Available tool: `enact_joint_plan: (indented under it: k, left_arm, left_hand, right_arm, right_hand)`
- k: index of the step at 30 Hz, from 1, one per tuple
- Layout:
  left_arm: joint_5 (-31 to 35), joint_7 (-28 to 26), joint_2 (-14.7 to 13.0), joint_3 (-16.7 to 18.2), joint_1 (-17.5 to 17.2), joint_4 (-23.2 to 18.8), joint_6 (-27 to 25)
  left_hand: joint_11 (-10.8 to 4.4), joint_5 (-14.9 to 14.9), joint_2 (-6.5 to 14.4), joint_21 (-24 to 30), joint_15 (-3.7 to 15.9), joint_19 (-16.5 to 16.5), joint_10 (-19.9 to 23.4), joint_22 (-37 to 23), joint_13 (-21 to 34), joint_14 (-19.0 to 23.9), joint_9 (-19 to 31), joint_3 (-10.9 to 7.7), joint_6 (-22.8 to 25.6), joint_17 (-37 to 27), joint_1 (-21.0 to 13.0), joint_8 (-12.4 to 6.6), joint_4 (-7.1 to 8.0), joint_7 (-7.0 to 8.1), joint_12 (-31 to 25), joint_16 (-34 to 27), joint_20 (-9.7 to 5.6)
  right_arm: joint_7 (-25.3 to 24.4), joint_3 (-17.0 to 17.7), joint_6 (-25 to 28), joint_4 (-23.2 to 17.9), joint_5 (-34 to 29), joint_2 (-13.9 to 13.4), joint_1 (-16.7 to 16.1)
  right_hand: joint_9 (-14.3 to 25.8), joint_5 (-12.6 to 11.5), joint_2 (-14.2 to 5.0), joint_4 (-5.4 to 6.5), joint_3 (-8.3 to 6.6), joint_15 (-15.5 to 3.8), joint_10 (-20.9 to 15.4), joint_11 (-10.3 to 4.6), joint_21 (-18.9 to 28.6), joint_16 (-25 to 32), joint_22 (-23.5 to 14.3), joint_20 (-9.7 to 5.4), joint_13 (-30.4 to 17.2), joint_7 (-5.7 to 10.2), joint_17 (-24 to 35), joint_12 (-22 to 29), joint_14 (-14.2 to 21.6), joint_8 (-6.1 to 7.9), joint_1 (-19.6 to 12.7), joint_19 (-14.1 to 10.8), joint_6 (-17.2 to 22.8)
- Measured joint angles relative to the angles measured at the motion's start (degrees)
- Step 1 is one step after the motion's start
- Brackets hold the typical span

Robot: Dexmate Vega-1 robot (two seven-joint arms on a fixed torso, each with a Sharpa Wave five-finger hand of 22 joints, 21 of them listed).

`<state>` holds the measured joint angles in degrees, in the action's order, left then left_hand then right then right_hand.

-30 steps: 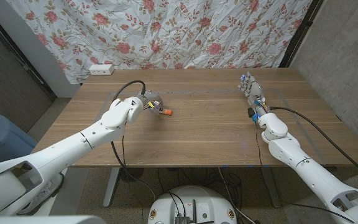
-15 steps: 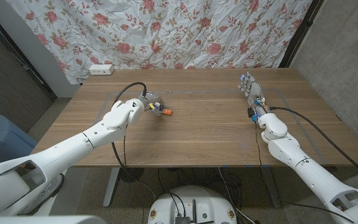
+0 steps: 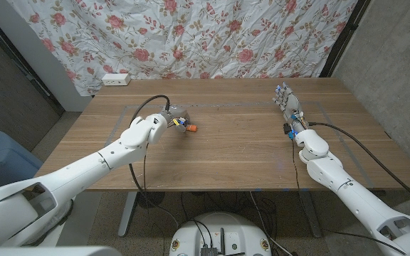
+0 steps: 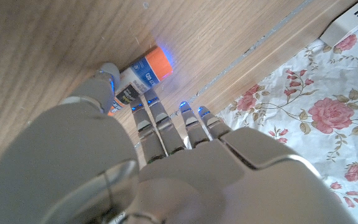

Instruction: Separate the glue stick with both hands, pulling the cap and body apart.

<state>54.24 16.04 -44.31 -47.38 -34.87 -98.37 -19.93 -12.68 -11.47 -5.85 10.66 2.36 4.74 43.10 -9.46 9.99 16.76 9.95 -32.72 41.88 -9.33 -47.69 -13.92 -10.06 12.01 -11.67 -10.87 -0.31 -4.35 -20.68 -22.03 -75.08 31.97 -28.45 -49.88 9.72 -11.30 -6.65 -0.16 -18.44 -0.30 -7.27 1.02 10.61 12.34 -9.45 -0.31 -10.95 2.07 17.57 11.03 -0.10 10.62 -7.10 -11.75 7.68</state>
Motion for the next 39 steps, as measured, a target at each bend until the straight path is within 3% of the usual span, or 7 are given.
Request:
enact_joint_plan:
  k: [18, 39]
  left_arm:
    - [0.5, -1.3, 0.5, -0.8, 0.1, 0.8, -0.7]
    - [1.3, -3.5, 0.5, -1.3, -0.3, 0.9, -1.3]
  left_hand:
    - [-0.11, 0.2, 1.3, 0.0, 0.0, 3.0, 7.5, 0.0, 0.2, 4.6, 0.3, 3.73, 14.0, 0.0, -4.3, 0.12, 0.08, 0.33, 0.7, 0.0, -0.52]
    - [0.49, 0.4, 3.1, 0.0, 0.27, 6.7, 15.3, 0.0, 0.2, 8.3, 0.6, 6.58, 16.3, -0.2, -7.3, 1.09, 0.24, 0.47, 0.2, 0.0, -1.34]
  right_arm:
    - [-0.6, 0.1, -0.7, 0.7, 0.0, 0.5, 0.0]
    - [-1.2, 0.5, -1.5, 0.8, 0.1, 0.9, -0.5]
  right_hand:
    - [0.0, 0.0, 0.0, -0.17, -0.17, 0.0, -0.5, 0.11, 0.0, 0.0, 0.0, 0.0, 0.0, 0.3, 0.0, 0.2, 0.0, 0.0, 0.0, 0.0, 0.9]
    - [0.0, 0.0, 0.0, -0.24, -0.24, 0.2, -0.7, -0.1, 0.0, 0.5, 0.0, 0.0, 0.0, 0.39, 0.0, 0.2, 0.2, 0.2, 0.0, 0.0, 1.5]
